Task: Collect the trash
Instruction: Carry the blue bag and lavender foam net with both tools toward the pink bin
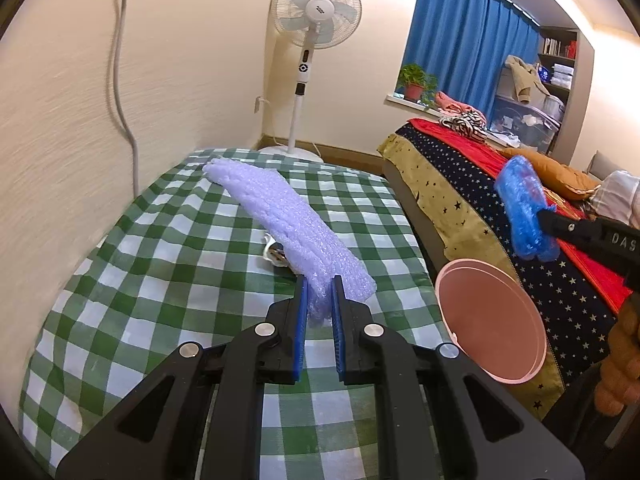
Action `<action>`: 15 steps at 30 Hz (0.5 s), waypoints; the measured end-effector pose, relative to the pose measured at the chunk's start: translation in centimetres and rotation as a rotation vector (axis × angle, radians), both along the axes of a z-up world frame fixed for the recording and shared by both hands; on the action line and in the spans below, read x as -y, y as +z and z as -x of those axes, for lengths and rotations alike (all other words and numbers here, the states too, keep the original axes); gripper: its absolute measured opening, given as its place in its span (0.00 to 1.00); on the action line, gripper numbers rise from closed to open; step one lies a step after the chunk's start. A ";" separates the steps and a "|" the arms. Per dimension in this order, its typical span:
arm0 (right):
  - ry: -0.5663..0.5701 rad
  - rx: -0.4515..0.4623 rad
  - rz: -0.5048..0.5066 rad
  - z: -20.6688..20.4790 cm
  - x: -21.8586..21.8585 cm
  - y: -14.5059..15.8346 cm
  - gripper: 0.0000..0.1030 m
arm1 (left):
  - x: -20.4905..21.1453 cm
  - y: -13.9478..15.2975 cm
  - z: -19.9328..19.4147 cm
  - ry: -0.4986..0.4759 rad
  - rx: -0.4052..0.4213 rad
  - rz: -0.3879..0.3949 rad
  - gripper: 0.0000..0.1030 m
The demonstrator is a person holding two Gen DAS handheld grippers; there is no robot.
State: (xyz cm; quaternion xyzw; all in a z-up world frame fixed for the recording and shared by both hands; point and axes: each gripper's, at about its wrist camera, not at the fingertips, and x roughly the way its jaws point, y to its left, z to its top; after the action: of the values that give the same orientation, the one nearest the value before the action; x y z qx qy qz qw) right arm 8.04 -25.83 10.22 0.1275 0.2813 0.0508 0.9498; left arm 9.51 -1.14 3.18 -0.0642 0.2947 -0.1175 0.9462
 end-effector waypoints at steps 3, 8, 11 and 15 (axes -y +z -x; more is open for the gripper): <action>-0.019 0.008 0.016 0.4 1.2 0.5 0.05 | 0.3 0.2 0.1 -0.010 0.008 0.005 0.11; -0.064 0.024 0.033 1.0 3.5 0.9 0.05 | 1.5 0.3 0.5 -0.038 0.022 -0.004 0.11; -0.102 0.032 0.045 1.4 5.1 0.8 0.05 | 2.3 0.2 0.7 -0.054 0.024 -0.016 0.11; -0.141 0.031 0.045 1.9 6.9 -0.1 0.05 | 3.0 0.2 1.0 -0.066 0.032 -0.023 0.11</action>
State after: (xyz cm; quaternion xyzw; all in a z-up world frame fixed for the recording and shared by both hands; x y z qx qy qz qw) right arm 6.16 -32.68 10.11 0.1247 0.2578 -0.0206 0.9579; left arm 8.53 -4.14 3.42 -0.0415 0.2827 -0.1464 0.9471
